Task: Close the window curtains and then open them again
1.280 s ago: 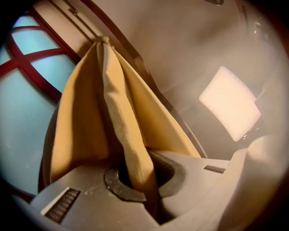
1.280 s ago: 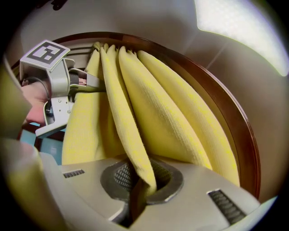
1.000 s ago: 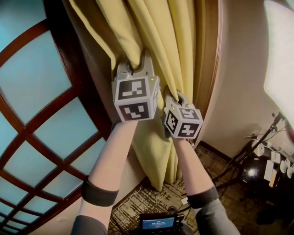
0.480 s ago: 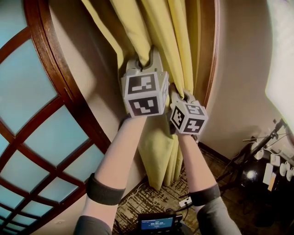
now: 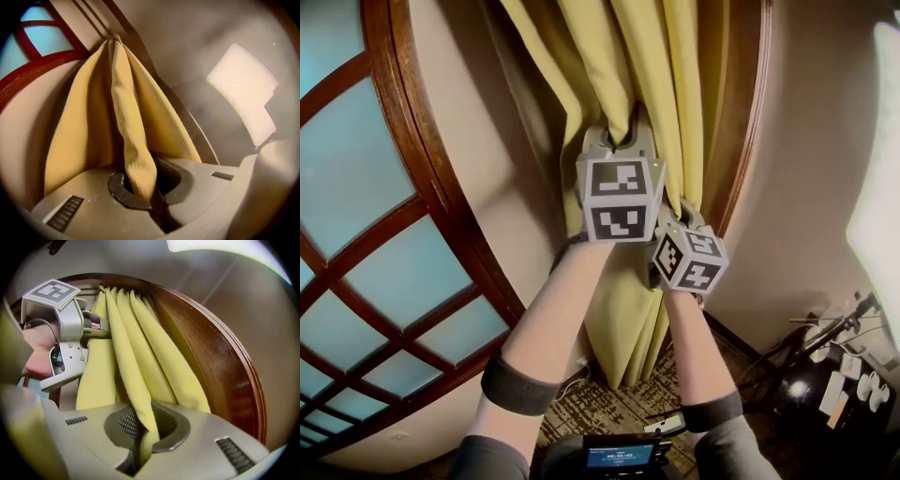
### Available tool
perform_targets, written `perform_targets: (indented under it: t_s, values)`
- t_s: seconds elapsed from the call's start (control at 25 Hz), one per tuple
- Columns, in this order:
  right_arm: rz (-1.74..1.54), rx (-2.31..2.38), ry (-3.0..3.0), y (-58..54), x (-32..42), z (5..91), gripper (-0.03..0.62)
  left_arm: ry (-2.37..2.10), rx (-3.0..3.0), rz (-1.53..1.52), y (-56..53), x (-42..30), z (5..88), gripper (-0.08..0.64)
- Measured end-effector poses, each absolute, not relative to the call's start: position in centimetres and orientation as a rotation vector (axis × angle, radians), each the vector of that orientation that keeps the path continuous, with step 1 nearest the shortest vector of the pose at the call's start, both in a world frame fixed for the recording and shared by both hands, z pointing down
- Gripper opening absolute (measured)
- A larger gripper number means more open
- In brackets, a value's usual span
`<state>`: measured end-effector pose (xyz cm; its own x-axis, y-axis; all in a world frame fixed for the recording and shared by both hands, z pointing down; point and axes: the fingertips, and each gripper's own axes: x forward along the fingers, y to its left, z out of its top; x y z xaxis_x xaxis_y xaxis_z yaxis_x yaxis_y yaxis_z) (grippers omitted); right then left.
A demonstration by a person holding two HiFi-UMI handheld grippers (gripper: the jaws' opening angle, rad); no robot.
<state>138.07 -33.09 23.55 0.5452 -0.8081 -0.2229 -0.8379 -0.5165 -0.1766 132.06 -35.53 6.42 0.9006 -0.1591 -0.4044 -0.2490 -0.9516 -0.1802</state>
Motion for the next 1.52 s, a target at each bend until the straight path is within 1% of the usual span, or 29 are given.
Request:
perform_targets:
  t_s: [0.2,0.68,1.0,1.12,1.16,1.2,1.28,1.32,1.52]
  values:
    - [0.173,-2.531,1.380,-33.3,139.3,23.7,0.025,0.270,-2.858,0.591,-35.9,132.9,6.5,0.002]
    - [0.163,-2.580,1.446,-35.1,135.8,24.9,0.028,0.326,-2.857,0.488,-37.8,128.9,8.2,0.005]
    - [0.239,-2.597,1.578,-36.2,129.9,26.6,0.032,0.516,-2.793,0.398,-39.3,122.6,10.8,0.012]
    - [0.299,-2.633,1.587,-36.2,127.6,26.8,0.035,0.547,-2.770,0.330,-39.6,119.8,12.2,0.084]
    - [0.301,-2.648,1.585,-36.0,126.8,27.1,0.035,0.559,-2.753,0.307,-39.5,118.8,12.8,0.091]
    - [0.298,-2.663,1.583,-35.7,125.9,27.4,0.048,0.571,-2.743,0.291,-39.5,117.6,13.3,0.107]
    - [0.296,-2.668,1.592,-35.3,124.1,27.5,0.079,0.602,-2.743,0.288,-39.9,115.1,13.9,0.166]
    - [0.294,-2.662,1.599,-35.1,123.2,27.6,0.081,0.621,-2.743,0.292,-40.2,113.8,14.2,0.184]
    - [0.271,-2.654,1.596,-33.8,118.2,28.3,0.116,0.579,-2.775,0.219,-38.8,107.7,17.1,0.219]
